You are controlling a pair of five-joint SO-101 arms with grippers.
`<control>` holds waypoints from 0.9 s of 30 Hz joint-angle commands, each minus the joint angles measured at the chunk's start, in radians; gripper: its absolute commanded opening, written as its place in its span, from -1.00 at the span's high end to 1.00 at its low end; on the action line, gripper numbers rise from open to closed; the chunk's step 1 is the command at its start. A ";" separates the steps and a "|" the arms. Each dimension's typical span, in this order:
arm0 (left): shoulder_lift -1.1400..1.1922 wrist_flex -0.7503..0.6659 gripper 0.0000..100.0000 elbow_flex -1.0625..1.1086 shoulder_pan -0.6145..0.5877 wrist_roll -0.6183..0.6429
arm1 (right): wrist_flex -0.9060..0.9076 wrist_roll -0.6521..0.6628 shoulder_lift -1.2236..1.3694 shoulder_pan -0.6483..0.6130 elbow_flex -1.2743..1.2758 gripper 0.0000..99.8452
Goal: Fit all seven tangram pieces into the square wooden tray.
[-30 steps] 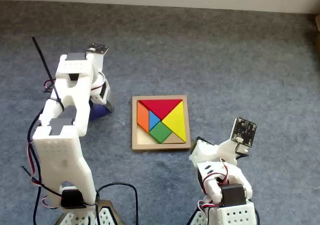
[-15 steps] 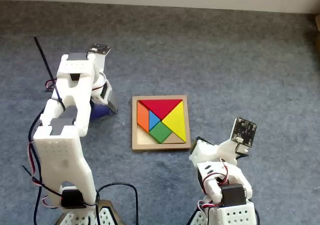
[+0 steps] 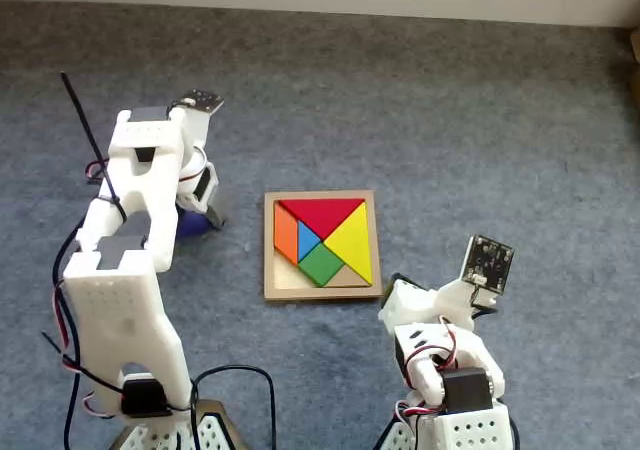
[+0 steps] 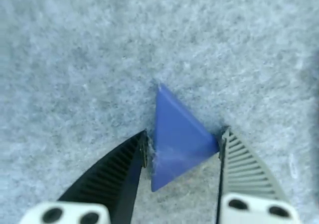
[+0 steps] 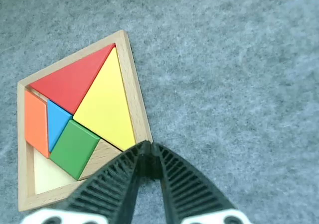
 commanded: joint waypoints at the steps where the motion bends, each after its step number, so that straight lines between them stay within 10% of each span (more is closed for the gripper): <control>1: -0.012 0.008 0.54 -0.021 -0.015 -0.011 | -0.016 0.011 -0.015 0.013 0.104 0.99; 27: -0.269 0.270 0.63 -0.042 0.213 -0.233 | -0.016 0.011 -0.015 0.013 0.104 0.99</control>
